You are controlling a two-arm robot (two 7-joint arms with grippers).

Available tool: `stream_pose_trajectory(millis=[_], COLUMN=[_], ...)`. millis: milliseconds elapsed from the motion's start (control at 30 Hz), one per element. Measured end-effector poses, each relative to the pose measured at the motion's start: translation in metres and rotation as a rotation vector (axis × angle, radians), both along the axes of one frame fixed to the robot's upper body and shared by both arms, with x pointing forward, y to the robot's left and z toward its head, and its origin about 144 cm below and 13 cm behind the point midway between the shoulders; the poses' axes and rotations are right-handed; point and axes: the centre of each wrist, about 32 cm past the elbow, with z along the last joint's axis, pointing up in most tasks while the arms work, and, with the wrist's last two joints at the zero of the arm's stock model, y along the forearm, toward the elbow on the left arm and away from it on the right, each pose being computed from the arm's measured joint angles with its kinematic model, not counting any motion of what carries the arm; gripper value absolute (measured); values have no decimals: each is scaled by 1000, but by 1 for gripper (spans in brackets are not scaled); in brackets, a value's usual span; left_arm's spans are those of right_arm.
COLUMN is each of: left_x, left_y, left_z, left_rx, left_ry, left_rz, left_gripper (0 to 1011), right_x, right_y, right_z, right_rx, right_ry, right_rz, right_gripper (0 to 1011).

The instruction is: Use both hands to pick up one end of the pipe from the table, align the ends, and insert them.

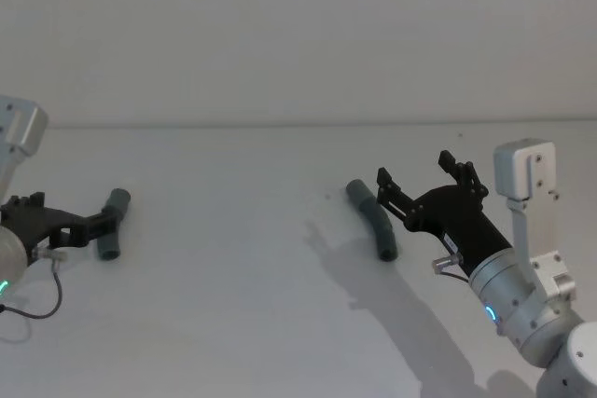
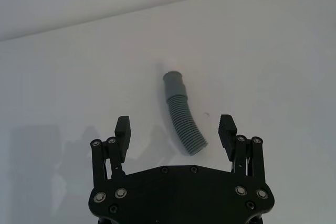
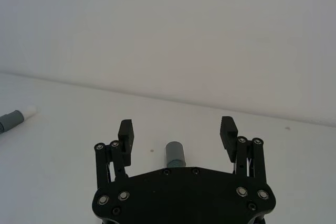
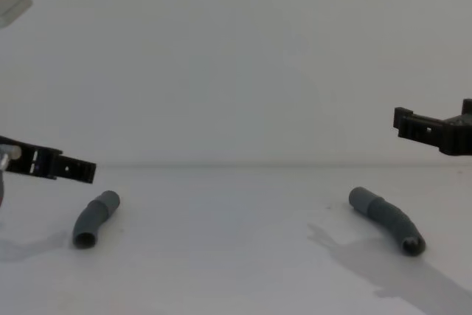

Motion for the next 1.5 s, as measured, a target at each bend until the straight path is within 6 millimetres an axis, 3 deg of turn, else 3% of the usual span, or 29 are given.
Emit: stream_pose_trajectory(millis=[633, 1000, 1500], left_x=[1, 16, 45], left_y=[-3, -10, -20], left_z=[-29, -42, -46], left_rx=[-25, -39, -31], left_ry=[-64, -53, 5], left_rz=[67, 57, 11], left_gripper=[1002, 1002, 1001], right_x=[0, 0, 0], right_y=[0, 0, 0], right_z=[0, 0, 0], right_rx=[0, 0, 0], right_ry=[0, 0, 0], right_rz=[0, 0, 0], right_gripper=[1002, 1002, 1002])
